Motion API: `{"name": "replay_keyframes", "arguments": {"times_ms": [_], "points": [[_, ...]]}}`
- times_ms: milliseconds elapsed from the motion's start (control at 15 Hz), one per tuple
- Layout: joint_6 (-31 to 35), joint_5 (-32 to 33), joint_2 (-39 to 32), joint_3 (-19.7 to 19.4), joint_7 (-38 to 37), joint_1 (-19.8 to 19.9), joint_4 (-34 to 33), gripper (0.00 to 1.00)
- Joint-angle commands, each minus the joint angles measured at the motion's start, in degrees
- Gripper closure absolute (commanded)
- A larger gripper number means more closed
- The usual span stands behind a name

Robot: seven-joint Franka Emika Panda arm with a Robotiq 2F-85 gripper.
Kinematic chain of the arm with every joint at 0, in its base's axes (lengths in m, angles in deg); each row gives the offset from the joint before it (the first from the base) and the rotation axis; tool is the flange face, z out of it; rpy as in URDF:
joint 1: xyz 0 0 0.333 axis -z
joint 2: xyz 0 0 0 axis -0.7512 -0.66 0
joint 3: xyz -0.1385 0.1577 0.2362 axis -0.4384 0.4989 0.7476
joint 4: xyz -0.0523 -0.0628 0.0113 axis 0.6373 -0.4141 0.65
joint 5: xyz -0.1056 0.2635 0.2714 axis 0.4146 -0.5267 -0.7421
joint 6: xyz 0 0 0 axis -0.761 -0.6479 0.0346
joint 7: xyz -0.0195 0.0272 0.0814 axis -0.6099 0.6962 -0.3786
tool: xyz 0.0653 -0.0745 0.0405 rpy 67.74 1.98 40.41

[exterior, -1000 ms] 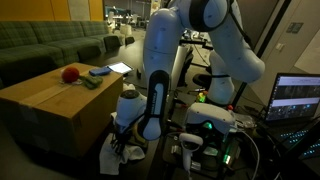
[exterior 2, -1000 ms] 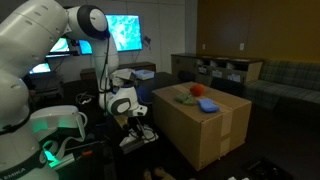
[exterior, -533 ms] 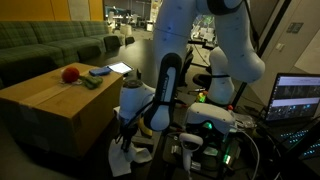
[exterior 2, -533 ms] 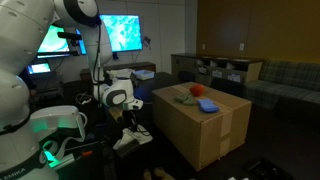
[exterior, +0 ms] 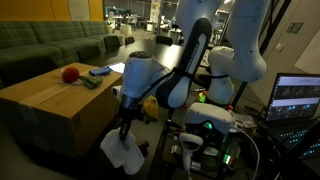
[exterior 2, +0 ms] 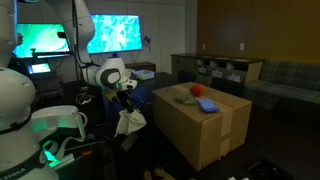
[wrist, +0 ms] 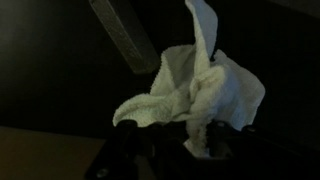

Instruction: Swap the things on the box with the things on the table

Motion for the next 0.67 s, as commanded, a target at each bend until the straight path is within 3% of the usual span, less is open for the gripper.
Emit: {"name": "replay_keyframes", "arguments": {"times_ms": [0,200,400,467,600], "points": [[-5.57,7.01,9.63,-7.14,-6.30,-4.97,1.19,0.97],[-9.06,17.51,13.33,-11.52,-15.42,-6.19,-1.81,0.97],[-13.35,23.59,16.02,-12.09,-20.89,-4.87,-5.62,0.97],[-14.83,23.96,16.68,-3.81,-20.82,3.91,-7.04,0.97],[-16.82,23.30,17.33,0.43,-19.92,8.73,-9.63,0.97]]}}
